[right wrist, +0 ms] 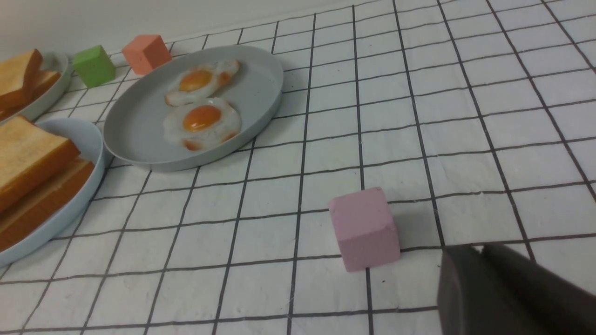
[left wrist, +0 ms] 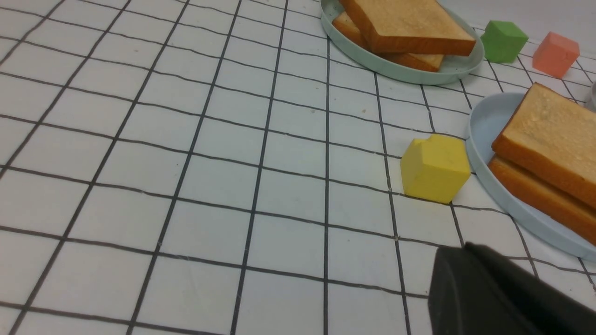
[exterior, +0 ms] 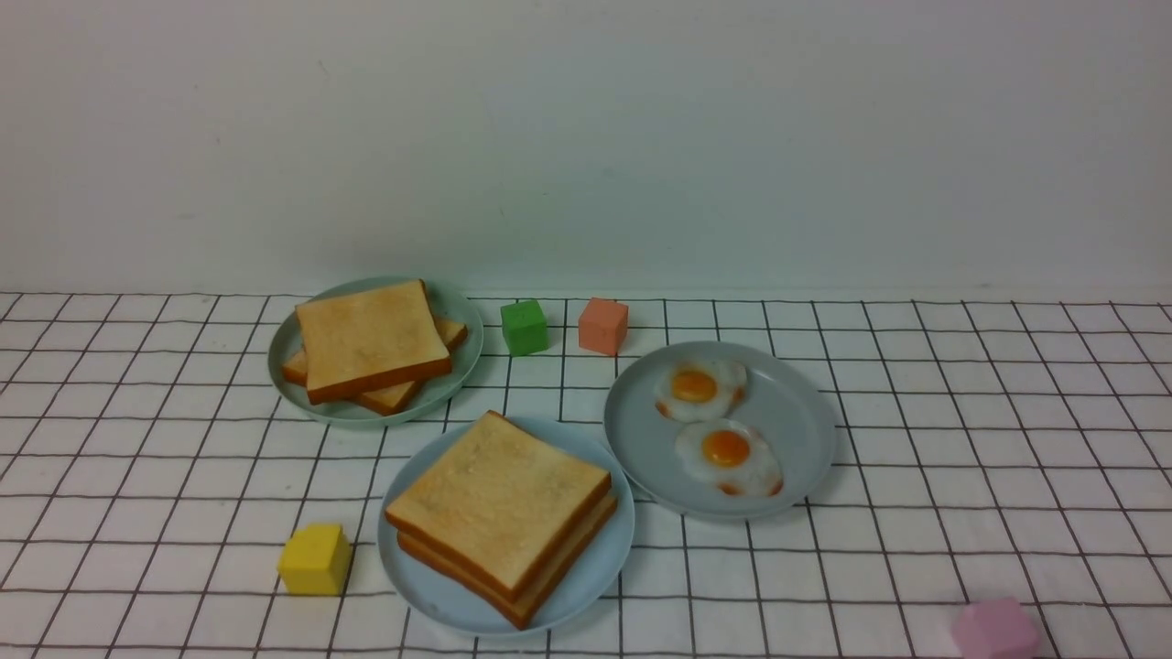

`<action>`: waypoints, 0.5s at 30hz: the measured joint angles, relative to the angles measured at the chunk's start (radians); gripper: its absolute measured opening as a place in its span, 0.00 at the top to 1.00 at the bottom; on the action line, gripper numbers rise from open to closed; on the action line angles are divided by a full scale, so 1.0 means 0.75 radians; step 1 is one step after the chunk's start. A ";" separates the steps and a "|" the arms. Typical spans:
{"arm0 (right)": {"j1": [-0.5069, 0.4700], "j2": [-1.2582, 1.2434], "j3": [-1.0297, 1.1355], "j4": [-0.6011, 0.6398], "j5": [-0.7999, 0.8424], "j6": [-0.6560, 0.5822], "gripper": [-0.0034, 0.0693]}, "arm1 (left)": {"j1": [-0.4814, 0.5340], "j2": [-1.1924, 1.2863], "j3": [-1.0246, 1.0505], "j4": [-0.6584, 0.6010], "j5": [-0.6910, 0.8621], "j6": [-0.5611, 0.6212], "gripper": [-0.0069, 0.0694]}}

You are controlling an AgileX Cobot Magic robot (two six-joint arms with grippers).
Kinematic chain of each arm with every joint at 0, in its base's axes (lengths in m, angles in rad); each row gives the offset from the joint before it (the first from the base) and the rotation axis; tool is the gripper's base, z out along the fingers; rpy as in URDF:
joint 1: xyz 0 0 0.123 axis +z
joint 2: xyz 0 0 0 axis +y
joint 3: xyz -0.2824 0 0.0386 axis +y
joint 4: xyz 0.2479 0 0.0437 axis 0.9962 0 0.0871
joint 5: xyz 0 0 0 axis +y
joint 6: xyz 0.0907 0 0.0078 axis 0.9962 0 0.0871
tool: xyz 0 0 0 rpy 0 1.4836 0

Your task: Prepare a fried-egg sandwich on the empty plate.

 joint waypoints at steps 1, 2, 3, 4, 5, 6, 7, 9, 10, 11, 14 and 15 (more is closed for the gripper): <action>0.000 0.000 0.000 0.000 0.000 0.000 0.86 | 0.000 0.000 0.000 0.000 0.000 0.000 0.90; 0.000 0.000 0.000 0.000 0.000 0.000 0.86 | 0.000 0.000 0.000 0.000 0.000 0.000 0.90; 0.000 0.000 0.000 0.000 0.000 0.000 0.86 | 0.000 0.000 0.000 0.000 0.000 0.000 0.90; 0.000 0.000 0.000 0.000 0.000 0.000 0.85 | 0.000 0.000 0.000 0.000 0.000 0.000 0.90; 0.000 0.000 0.000 0.000 0.000 0.000 0.85 | 0.000 0.000 0.000 0.000 0.000 0.000 0.90; 0.000 0.000 0.000 0.000 0.000 0.000 0.85 | 0.000 0.000 0.000 0.000 0.000 0.000 0.90; 0.000 0.000 0.000 0.000 0.000 0.000 0.85 | 0.000 0.000 0.000 0.000 0.000 0.000 0.90; 0.000 0.000 0.000 0.000 0.000 0.000 0.84 | 0.000 0.000 0.000 0.000 0.000 0.000 0.90; 0.000 0.000 0.000 0.000 0.000 0.000 0.84 | 0.000 0.000 0.000 0.000 0.000 0.000 0.90; 0.000 0.000 0.000 0.000 0.000 0.000 0.84 | 0.000 0.000 0.000 0.000 0.000 0.000 0.90; 0.000 0.000 0.000 0.000 0.000 0.000 0.84 | 0.000 0.000 0.000 0.000 0.000 0.000 0.90; 0.000 0.000 0.000 0.000 0.000 0.000 0.84 | 0.000 0.000 0.000 0.000 0.000 0.000 0.89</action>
